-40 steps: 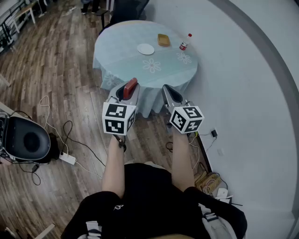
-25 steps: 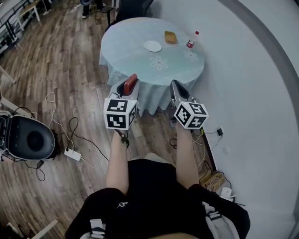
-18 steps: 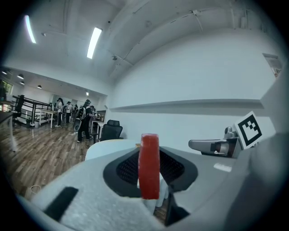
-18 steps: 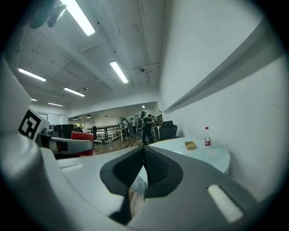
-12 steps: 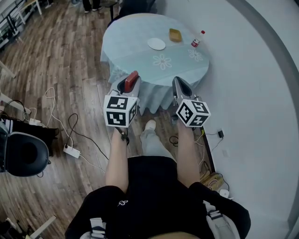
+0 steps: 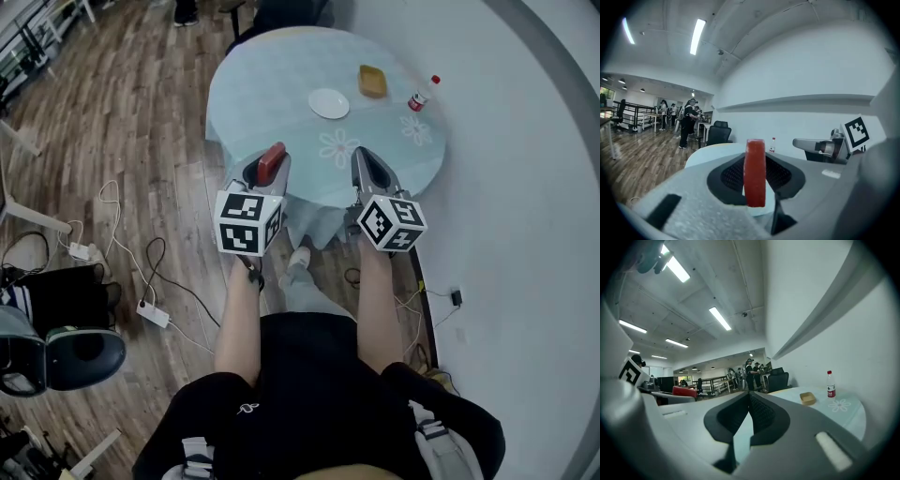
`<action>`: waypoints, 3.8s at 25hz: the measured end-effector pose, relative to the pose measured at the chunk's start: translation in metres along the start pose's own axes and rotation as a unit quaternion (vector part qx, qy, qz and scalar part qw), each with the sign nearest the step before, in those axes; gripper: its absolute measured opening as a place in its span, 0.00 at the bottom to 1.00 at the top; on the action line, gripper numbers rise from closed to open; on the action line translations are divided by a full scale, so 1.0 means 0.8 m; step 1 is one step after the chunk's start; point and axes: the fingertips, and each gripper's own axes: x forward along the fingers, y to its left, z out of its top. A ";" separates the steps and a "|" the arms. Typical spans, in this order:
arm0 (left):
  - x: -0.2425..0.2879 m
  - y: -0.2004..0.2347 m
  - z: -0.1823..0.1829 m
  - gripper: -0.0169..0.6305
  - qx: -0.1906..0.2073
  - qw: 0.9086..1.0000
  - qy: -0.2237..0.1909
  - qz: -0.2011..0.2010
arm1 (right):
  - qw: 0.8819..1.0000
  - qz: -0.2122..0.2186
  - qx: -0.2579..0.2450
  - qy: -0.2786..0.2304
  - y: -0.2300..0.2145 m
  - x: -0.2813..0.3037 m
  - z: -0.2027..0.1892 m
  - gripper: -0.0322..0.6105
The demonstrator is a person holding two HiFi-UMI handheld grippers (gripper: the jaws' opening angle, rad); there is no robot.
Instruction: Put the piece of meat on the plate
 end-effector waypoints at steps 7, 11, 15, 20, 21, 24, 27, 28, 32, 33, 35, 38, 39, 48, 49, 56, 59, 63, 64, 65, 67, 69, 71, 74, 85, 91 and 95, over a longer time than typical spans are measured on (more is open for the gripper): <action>0.157 0.038 0.007 0.17 -0.006 0.999 0.031 -0.008 | 1.000 -0.009 0.019 0.008 -0.113 0.136 0.008 0.07; 0.210 0.054 0.022 0.17 -0.003 0.999 0.042 -0.014 | 1.000 -0.006 0.017 0.001 -0.141 0.184 0.027 0.07; 0.248 0.078 0.022 0.17 -0.012 0.998 0.053 -0.021 | 1.000 -0.009 0.011 0.018 -0.158 0.213 0.018 0.07; 0.308 0.092 0.005 0.17 -0.022 0.994 0.087 -0.055 | 0.999 -0.042 0.023 0.024 -0.200 0.231 0.016 0.07; 0.320 0.096 -0.006 0.17 -0.026 0.993 0.102 -0.061 | 0.998 -0.048 0.028 0.024 -0.206 0.232 0.014 0.07; 0.341 0.110 -0.047 0.17 -0.044 0.984 0.156 -0.070 | 0.996 -0.070 0.039 0.028 -0.221 0.230 0.002 0.07; 0.352 0.116 -0.089 0.17 -0.055 0.972 0.205 -0.096 | 0.994 -0.094 0.026 0.046 -0.227 0.223 -0.014 0.07; 0.358 0.120 -0.104 0.17 -0.059 0.968 0.222 -0.104 | 0.993 -0.099 0.026 0.051 -0.230 0.223 -0.019 0.07; 0.416 0.105 -0.155 0.17 -0.080 0.939 0.284 -0.178 | 0.988 -0.138 0.039 0.061 -0.254 0.211 -0.044 0.07; 0.437 0.095 -0.161 0.17 -0.093 0.931 0.291 -0.202 | 0.985 -0.151 0.044 0.064 -0.260 0.205 -0.051 0.07; 0.475 0.083 -0.169 0.17 -0.131 0.917 0.302 -0.226 | 0.982 -0.167 0.053 0.072 -0.268 0.195 -0.062 0.07; 0.519 0.084 -0.187 0.17 -0.142 0.902 0.336 -0.232 | 0.977 -0.189 0.058 0.085 -0.272 0.177 -0.072 0.07; 0.531 0.087 -0.196 0.17 -0.132 0.897 0.350 -0.233 | 0.975 -0.198 0.058 0.088 -0.274 0.171 -0.075 0.07; 0.621 0.111 -0.252 0.18 -0.128 0.880 0.413 -0.196 | 0.958 -0.254 0.058 0.124 -0.301 0.119 -0.107 0.07; 0.625 0.112 -0.254 0.18 -0.123 0.881 0.415 -0.192 | 0.956 -0.257 0.056 0.127 -0.303 0.116 -0.109 0.07; 0.631 0.127 -0.230 0.48 -0.010 0.900 0.393 -0.189 | 0.962 -0.237 0.037 0.127 -0.303 0.137 -0.093 0.07; 0.631 0.143 -0.187 0.49 -0.017 0.925 0.333 -0.179 | 0.969 -0.210 0.031 0.129 -0.295 0.159 -0.090 0.07; 0.610 0.143 -0.092 0.40 -0.084 0.951 0.216 -0.207 | 0.977 -0.169 0.028 0.128 -0.283 0.194 -0.088 0.07; 0.597 0.143 -0.062 0.35 -0.105 0.955 0.177 -0.213 | 0.980 -0.156 0.026 0.125 -0.279 0.205 -0.084 0.07; 0.581 0.145 -0.031 0.28 -0.124 0.960 0.136 -0.211 | 0.983 -0.139 0.023 0.119 -0.274 0.218 -0.078 0.07; 0.540 0.157 0.020 0.04 -0.142 0.971 0.068 -0.180 | 0.990 -0.098 0.014 0.104 -0.261 0.247 -0.062 0.07; 0.493 0.159 0.045 0.03 -0.137 0.981 0.044 -0.133 | 0.995 -0.059 0.006 0.086 -0.247 0.272 -0.045 0.07; 0.452 0.146 0.060 0.03 -0.120 0.987 0.035 -0.104 | 0.997 -0.035 -0.002 0.066 -0.232 0.292 -0.027 0.07; 0.411 0.142 0.097 0.03 -0.059 0.997 0.008 -0.054 | 0.999 -0.014 -0.022 0.022 -0.206 0.317 0.011 0.07; 0.352 0.063 0.141 0.03 0.063 0.996 -0.062 0.022 | 0.995 0.042 -0.082 -0.023 -0.189 0.273 0.094 0.07; 0.359 0.059 0.147 0.03 0.072 0.995 -0.065 0.021 | 0.996 0.048 -0.075 -0.029 -0.198 0.276 0.097 0.07; 0.360 0.061 0.151 0.03 0.075 0.995 -0.064 0.026 | 0.996 0.049 -0.071 -0.029 -0.201 0.279 0.099 0.07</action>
